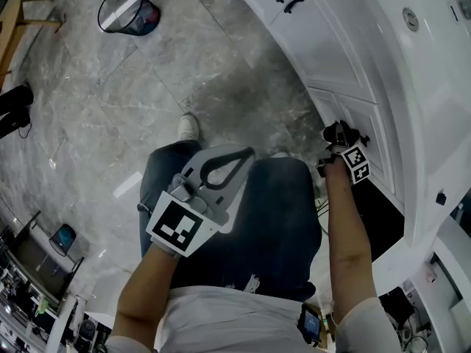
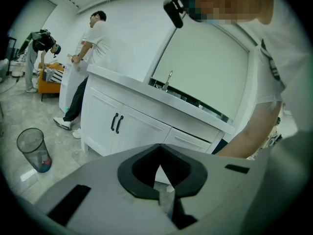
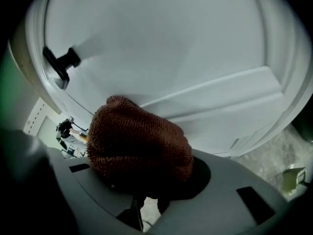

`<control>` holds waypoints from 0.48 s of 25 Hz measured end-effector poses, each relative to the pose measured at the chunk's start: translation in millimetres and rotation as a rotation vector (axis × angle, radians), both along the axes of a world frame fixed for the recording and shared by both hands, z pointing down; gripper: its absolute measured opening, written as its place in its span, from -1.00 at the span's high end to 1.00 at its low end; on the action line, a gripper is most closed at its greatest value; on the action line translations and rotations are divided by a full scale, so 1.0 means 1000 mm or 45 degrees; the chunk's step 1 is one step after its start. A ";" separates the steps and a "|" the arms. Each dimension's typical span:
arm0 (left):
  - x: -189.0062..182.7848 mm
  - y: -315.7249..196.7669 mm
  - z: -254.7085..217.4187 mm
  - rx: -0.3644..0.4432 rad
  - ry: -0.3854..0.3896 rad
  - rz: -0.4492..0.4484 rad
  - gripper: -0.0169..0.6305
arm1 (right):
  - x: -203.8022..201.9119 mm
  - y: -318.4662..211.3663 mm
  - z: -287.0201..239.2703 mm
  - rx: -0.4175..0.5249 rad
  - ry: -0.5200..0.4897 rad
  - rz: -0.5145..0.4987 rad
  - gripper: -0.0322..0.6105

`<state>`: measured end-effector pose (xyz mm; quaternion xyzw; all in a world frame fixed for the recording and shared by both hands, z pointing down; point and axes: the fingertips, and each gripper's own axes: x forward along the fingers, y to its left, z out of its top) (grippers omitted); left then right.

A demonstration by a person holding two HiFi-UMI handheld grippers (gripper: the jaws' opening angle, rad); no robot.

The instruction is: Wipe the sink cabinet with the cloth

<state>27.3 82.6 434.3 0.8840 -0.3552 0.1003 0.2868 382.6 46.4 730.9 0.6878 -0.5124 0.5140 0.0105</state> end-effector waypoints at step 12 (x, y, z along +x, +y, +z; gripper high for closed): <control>-0.051 -0.002 0.006 -0.023 0.013 -0.141 0.91 | -0.075 -0.076 -0.007 0.050 -0.047 -0.134 0.58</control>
